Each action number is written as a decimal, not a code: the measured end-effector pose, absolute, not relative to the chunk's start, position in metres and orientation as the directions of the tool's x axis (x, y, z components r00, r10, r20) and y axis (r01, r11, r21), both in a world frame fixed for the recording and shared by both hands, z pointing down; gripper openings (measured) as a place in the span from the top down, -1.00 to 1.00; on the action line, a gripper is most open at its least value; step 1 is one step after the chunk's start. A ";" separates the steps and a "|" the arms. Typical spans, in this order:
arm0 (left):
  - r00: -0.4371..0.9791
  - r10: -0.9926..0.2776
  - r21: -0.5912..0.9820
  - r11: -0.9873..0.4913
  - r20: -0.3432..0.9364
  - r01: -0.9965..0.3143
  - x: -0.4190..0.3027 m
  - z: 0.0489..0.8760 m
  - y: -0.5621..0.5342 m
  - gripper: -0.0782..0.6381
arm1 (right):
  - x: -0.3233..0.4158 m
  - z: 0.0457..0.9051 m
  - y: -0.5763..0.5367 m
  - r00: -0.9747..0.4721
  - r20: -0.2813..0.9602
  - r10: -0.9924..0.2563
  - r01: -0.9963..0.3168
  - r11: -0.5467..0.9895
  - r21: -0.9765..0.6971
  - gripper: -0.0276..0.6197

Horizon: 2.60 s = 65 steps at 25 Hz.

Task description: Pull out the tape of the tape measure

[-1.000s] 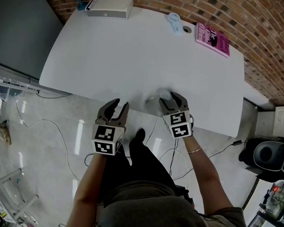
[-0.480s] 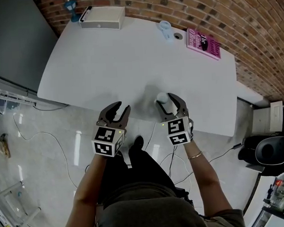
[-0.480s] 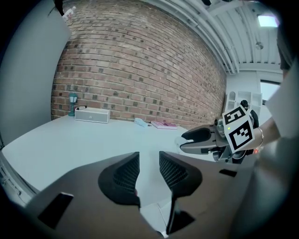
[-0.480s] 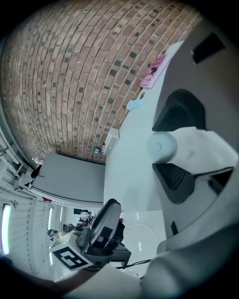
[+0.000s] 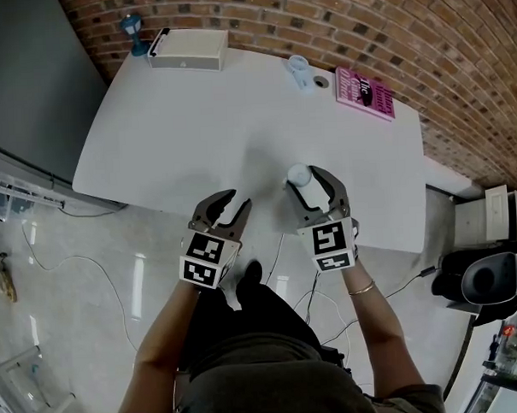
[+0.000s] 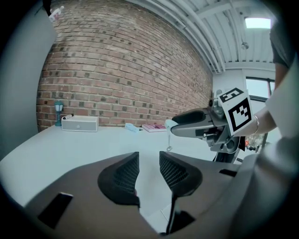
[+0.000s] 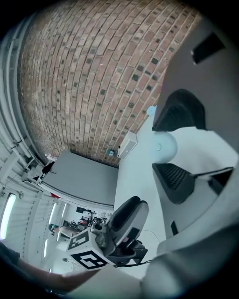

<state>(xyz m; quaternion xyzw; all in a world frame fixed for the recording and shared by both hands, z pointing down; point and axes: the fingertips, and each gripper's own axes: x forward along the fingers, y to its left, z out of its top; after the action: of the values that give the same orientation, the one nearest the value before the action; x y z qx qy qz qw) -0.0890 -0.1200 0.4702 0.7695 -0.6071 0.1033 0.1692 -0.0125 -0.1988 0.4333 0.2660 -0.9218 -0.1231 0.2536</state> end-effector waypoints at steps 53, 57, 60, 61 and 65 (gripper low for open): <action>0.467 -0.854 -0.109 -0.499 0.229 -0.860 -0.107 0.392 -0.146 0.60 | -0.098 0.322 -0.162 -0.813 0.263 -0.520 -0.315 0.772 0.552 0.24; 0.456 -0.853 -0.105 -0.493 0.254 -0.864 -0.112 0.396 -0.144 0.60 | -0.093 0.325 -0.168 -0.795 0.270 -0.544 -0.338 0.766 0.547 0.24; 0.447 -0.855 -0.109 -0.487 0.261 -0.867 -0.114 0.399 -0.144 0.60 | -0.087 0.329 -0.173 -0.783 0.276 -0.557 -0.358 0.767 0.532 0.24; 0.446 -0.856 -0.111 -0.486 0.263 -0.867 -0.115 0.399 -0.143 0.60 | -0.086 0.331 -0.175 -0.779 0.279 -0.562 -0.363 0.767 0.530 0.24; 0.431 -0.854 -0.128 -0.481 0.290 -0.867 -0.118 0.404 -0.142 0.60 | -0.080 0.342 -0.180 -0.759 0.291 -0.582 -0.376 0.758 0.534 0.24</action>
<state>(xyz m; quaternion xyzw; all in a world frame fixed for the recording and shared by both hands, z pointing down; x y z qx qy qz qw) -0.1180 -0.1420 0.4037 0.8457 -0.5090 0.1593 0.0205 -0.0800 -0.1804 0.3418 0.2632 -0.9098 -0.2279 0.2259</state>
